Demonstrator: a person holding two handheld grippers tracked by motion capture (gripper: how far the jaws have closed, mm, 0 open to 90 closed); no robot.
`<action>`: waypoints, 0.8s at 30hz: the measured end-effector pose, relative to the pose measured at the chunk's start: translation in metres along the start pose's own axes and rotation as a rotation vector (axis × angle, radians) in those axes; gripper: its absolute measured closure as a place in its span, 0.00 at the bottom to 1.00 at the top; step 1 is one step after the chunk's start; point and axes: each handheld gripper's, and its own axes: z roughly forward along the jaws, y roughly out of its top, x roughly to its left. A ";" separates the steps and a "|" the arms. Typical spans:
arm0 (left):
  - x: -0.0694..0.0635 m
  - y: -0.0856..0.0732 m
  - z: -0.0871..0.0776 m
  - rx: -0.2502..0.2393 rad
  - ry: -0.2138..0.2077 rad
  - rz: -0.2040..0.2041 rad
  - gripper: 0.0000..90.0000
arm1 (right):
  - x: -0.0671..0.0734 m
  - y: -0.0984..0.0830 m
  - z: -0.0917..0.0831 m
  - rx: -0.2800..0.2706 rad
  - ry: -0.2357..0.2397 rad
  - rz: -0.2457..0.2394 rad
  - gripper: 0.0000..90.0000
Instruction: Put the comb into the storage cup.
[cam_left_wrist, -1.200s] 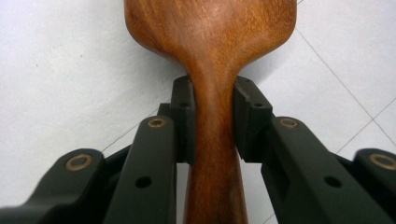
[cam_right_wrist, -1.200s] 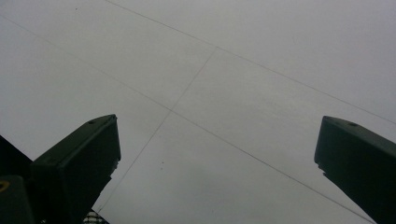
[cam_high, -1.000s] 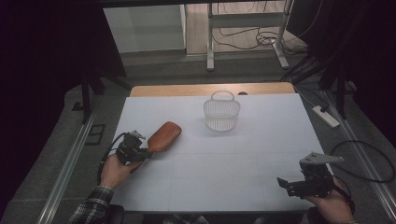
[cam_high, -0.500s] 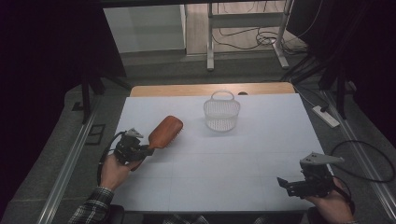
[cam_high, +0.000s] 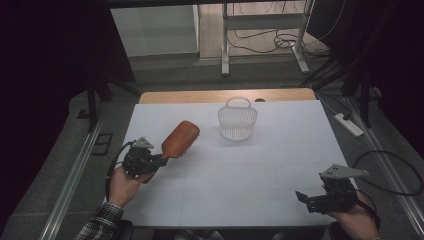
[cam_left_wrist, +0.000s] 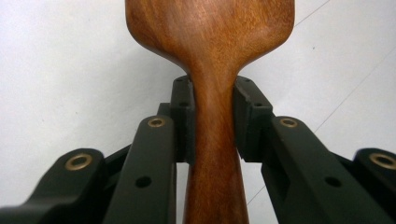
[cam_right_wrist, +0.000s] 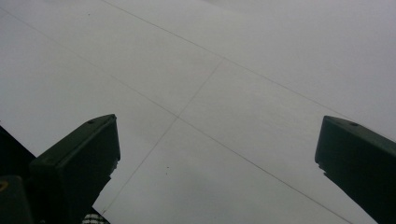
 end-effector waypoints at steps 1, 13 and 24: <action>-0.001 0.000 -0.001 -0.007 -0.003 -0.001 0.80 | 0.000 0.000 0.000 -0.004 0.005 0.000 0.00; -0.012 0.003 -0.008 -0.047 -0.011 0.020 0.80 | 0.000 0.010 0.001 -0.057 0.067 -0.012 0.00; -0.024 0.000 -0.012 -0.060 -0.004 0.018 0.80 | 0.003 0.030 0.009 -0.107 0.146 -0.014 0.00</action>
